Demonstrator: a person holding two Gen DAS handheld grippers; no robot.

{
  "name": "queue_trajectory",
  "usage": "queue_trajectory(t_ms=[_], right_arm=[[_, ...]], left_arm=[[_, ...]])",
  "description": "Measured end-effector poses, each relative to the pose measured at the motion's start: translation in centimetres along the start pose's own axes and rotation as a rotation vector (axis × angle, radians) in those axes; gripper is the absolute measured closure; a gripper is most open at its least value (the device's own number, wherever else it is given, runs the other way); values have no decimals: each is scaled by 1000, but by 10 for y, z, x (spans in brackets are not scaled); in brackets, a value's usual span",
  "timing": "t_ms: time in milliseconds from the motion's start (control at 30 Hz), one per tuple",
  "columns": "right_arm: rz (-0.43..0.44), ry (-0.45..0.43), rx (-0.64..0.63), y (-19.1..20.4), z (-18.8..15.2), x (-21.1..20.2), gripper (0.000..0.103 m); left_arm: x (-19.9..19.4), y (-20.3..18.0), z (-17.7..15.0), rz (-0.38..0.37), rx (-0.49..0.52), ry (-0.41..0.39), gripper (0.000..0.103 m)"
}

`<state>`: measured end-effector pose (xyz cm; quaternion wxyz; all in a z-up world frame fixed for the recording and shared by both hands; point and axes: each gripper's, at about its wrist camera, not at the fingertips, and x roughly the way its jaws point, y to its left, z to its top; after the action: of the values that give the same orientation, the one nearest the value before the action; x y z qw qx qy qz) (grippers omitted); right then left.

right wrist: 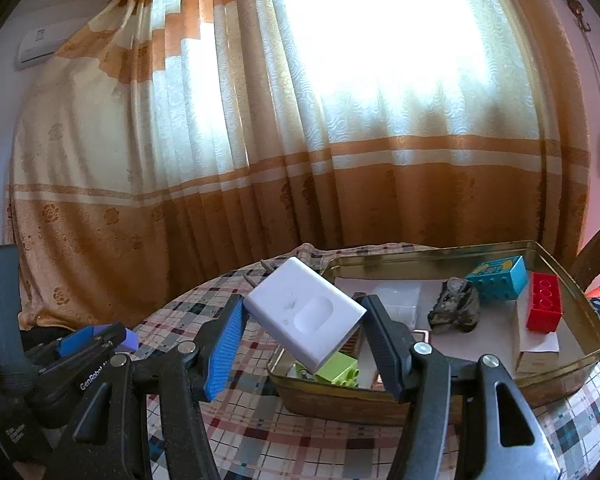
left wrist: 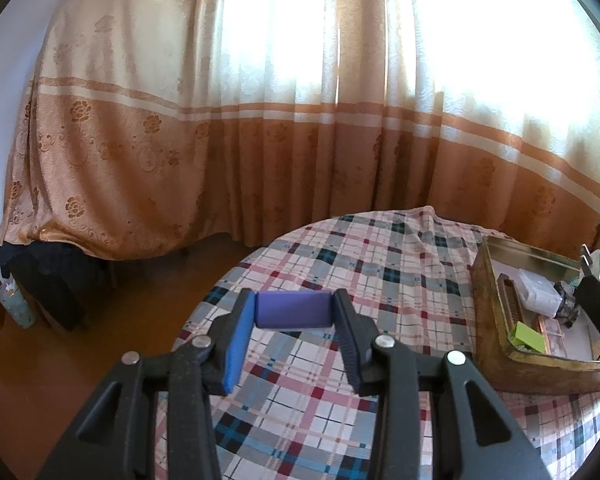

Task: Organize rigid objects
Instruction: 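Carry the white block and purple block toward the gold tray with both tools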

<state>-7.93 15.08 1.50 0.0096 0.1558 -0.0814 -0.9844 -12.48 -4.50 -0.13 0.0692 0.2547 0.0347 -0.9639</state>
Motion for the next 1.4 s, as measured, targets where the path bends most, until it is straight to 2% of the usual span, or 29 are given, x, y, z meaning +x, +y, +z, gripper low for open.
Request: queue_trajectory(t_ms=[900,1200,1400], right_arm=[[-52,-29,-23,-16,0,-17,41],[-80,-18,29,-36,2,-21,41],[-81,-27,21,-36,2,-25,41]], left_arm=[[-10,-35,-5,-87,43,24,64],[-15,-51,-8,-121,67,29,64],[-15,-60,-8,-131,79,28,64]])
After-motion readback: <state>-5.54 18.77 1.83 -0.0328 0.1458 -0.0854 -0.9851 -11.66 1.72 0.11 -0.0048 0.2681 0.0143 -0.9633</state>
